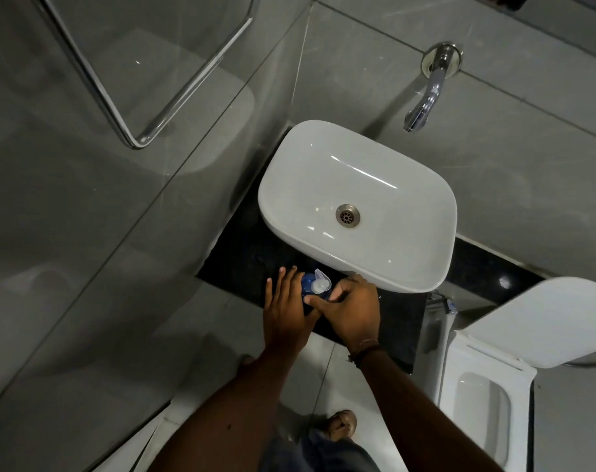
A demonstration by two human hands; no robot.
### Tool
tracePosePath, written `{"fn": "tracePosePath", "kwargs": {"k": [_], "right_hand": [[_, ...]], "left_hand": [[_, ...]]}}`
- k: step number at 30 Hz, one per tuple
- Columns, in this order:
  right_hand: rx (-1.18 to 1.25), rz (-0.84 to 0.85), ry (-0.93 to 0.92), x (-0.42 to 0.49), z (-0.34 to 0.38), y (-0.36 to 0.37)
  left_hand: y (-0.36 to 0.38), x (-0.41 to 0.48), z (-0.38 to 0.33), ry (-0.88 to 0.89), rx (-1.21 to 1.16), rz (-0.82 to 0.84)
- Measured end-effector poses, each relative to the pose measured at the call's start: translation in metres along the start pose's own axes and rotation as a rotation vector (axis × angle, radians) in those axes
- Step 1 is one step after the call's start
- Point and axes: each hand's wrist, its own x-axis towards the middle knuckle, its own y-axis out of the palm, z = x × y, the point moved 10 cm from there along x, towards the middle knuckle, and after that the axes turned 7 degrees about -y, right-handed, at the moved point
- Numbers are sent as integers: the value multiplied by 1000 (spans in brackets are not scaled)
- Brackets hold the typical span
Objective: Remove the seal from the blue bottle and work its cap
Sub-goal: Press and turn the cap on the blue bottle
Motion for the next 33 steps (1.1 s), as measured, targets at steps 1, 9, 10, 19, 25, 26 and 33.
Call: {"fn": "tracePosePath", "kwargs": {"k": [1,9,10,19,25,26,33], "right_hand": [[-8,0,3,-1,-1,-2],[36,38,-67,2,5,3],[23,5,-44,3,3,-1],[32,59,-80,5,10,4],[118,112,-105,3,7,4],[135,141,-123,4,10,5],[126,41,39,6,16,7]], "left_hand": [[-1,0,-1,0,2,-1],[-8,1,-3,-6,-32,-40],[-7,1,-3,-2,-29,-34],[-5,0,-4,16,-12,-18],[-8,0,-6,30,-6,-49],[-7,0,-5,32,-6,-47],[7,2,2,15,54,25]]}}
